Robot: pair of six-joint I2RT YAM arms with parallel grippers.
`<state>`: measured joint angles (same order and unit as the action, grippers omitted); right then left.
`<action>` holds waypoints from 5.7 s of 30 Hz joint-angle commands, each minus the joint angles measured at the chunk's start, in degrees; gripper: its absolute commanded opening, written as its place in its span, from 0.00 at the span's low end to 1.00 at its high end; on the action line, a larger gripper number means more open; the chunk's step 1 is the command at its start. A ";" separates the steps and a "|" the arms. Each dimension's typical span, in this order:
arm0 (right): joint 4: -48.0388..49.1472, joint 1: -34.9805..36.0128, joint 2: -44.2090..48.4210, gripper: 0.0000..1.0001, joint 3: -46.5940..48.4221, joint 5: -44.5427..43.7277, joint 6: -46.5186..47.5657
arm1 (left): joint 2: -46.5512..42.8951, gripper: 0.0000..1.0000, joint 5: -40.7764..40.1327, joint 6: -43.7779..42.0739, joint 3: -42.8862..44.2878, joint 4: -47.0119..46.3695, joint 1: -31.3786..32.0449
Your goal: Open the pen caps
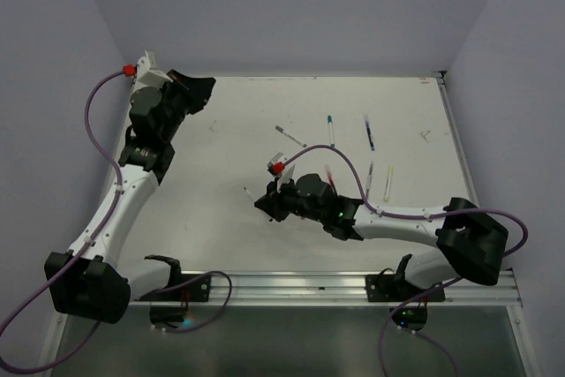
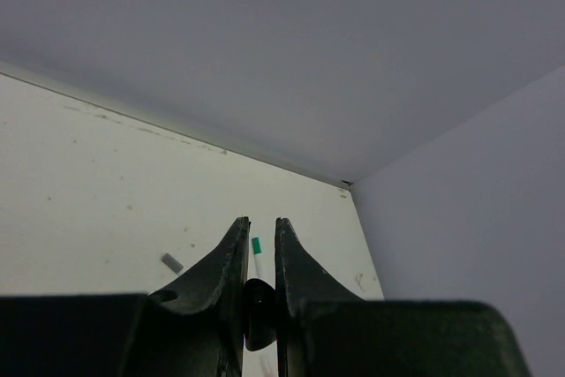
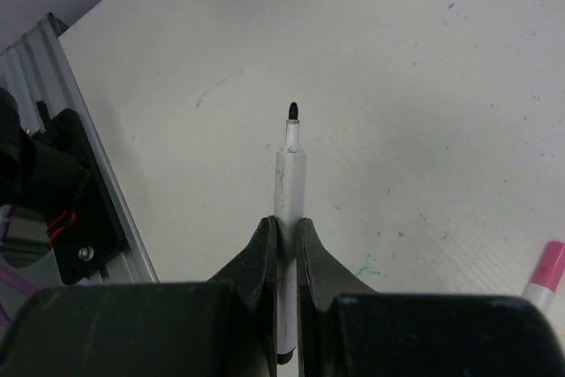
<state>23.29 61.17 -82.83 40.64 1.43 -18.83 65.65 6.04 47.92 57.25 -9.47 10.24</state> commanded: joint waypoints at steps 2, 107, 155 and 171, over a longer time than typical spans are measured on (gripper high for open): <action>1.23 -0.08 5.30 0.00 -0.92 -3.27 -0.51 | 5.01 0.00 -4.89 -9.31 6.63 12.17 -0.92; 3.43 -0.08 2.41 0.00 4.89 -20.59 -5.34 | -2.37 0.36 0.11 5.87 -16.83 12.29 22.72; 0.88 -3.77 6.98 0.98 -2.59 -19.71 -2.70 | 45.88 0.23 -10.61 -27.70 17.98 45.42 -6.90; -13.51 -4.65 5.75 0.97 2.50 -22.87 -3.67 | 38.96 0.65 -11.32 -26.92 17.63 47.35 -6.90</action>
<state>15.59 56.82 -76.75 39.09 -18.85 -21.98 110.04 -5.56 21.43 74.35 36.07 3.40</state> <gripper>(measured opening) 0.980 0.630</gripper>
